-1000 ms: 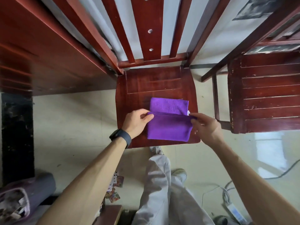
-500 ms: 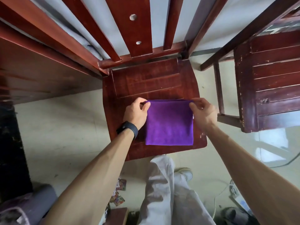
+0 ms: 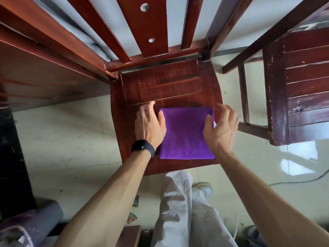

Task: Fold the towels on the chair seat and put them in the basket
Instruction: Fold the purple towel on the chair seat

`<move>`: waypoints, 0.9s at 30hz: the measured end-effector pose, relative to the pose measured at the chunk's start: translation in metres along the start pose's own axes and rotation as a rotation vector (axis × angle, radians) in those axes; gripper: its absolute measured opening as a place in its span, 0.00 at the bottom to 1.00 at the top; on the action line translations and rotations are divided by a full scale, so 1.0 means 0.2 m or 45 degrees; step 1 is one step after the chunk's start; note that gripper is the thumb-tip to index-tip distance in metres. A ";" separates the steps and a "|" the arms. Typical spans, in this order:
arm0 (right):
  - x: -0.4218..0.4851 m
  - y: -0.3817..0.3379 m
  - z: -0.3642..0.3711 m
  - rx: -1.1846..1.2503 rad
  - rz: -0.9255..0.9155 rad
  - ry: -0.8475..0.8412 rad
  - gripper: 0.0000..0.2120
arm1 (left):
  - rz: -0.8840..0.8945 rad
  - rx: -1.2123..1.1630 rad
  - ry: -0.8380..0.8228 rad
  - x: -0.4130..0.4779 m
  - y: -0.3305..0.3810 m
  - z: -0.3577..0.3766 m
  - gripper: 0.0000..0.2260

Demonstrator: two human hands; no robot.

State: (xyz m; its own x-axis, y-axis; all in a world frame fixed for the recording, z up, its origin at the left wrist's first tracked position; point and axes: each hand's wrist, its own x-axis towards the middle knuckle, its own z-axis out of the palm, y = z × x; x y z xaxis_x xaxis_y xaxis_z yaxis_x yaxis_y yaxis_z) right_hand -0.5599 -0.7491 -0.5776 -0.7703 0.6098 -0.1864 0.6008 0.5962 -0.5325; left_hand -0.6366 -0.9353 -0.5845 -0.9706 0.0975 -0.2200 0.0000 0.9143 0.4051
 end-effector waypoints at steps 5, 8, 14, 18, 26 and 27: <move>-0.17 0.04 0.08 -0.436 -0.440 -0.212 0.27 | 0.535 0.306 -0.196 -0.23 -0.02 0.09 0.29; -0.16 0.15 0.14 -0.529 -0.481 -0.362 0.30 | 0.574 0.402 -0.303 -0.22 -0.08 0.16 0.32; -0.15 0.16 0.15 -0.454 -0.344 -0.317 0.33 | 0.547 0.441 -0.265 -0.20 -0.11 0.20 0.33; -0.18 0.13 0.02 -0.107 0.222 -0.211 0.37 | 0.153 0.303 -0.151 -0.24 -0.06 0.12 0.33; -0.06 0.10 -0.12 0.421 0.748 -0.614 0.21 | -0.779 -0.579 -0.272 -0.20 0.00 0.01 0.19; -0.05 0.09 -0.12 0.439 0.781 -0.638 0.22 | -0.833 -0.617 -0.309 -0.18 0.00 0.00 0.18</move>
State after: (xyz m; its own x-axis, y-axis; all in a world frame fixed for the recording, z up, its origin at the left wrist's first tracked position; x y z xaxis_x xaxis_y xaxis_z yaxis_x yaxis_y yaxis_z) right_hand -0.5363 -0.7314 -0.5666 -0.3834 0.4214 -0.8219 0.9055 -0.0038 -0.4244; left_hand -0.6026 -0.9399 -0.5766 -0.6606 -0.2598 -0.7043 -0.7000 0.5521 0.4529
